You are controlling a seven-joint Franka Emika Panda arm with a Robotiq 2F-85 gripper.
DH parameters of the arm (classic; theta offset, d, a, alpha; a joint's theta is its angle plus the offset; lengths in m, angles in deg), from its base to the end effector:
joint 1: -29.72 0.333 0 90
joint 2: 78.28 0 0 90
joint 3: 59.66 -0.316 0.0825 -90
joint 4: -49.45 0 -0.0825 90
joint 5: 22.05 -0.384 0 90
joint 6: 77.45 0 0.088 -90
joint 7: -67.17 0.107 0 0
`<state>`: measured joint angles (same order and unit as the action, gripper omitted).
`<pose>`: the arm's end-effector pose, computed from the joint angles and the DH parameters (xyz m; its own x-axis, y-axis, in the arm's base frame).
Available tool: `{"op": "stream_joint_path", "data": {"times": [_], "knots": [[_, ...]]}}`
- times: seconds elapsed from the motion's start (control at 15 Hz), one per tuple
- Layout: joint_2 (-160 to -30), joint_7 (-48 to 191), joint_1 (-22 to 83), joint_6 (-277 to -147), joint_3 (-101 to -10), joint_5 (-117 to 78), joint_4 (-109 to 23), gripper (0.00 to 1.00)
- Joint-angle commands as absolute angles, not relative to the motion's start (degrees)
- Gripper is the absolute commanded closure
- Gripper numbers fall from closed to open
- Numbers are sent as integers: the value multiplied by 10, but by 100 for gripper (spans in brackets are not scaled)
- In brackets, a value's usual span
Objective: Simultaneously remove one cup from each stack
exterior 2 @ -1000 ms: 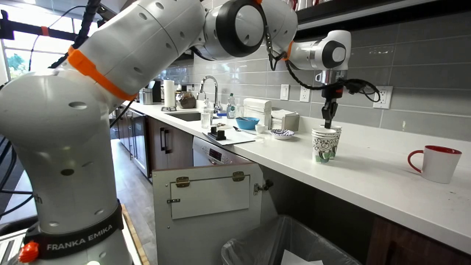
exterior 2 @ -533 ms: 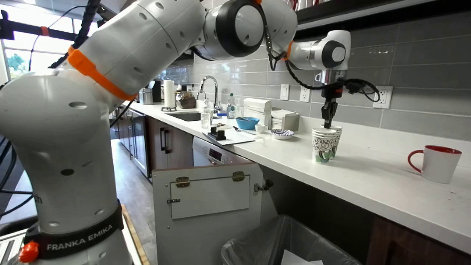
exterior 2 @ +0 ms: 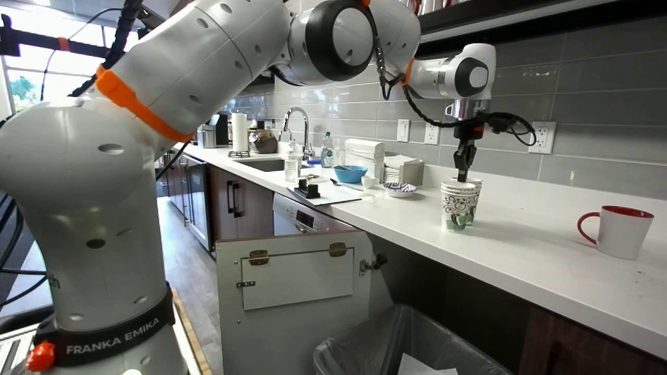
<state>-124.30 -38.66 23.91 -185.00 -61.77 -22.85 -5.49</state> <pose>0.7747 -0.0597 0.4051 -0.1947 0.9808 0.0073 0.9738 0.1924 0.1215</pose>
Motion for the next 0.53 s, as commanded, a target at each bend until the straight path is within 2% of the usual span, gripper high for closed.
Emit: {"op": "stream_joint_path", "data": {"times": [0.0,0.07,0.27,0.33,0.47], "knots": [[-1248,-373,245,-1826,-612,-221,-40,68],[-1248,-372,246,-1827,-612,-221,-40,61],[-1248,-368,247,-1828,-612,-221,-39,64],[-1247,-368,246,-1828,-612,-221,-40,68],[-1249,-368,246,-1827,-613,-222,-40,84]]}}
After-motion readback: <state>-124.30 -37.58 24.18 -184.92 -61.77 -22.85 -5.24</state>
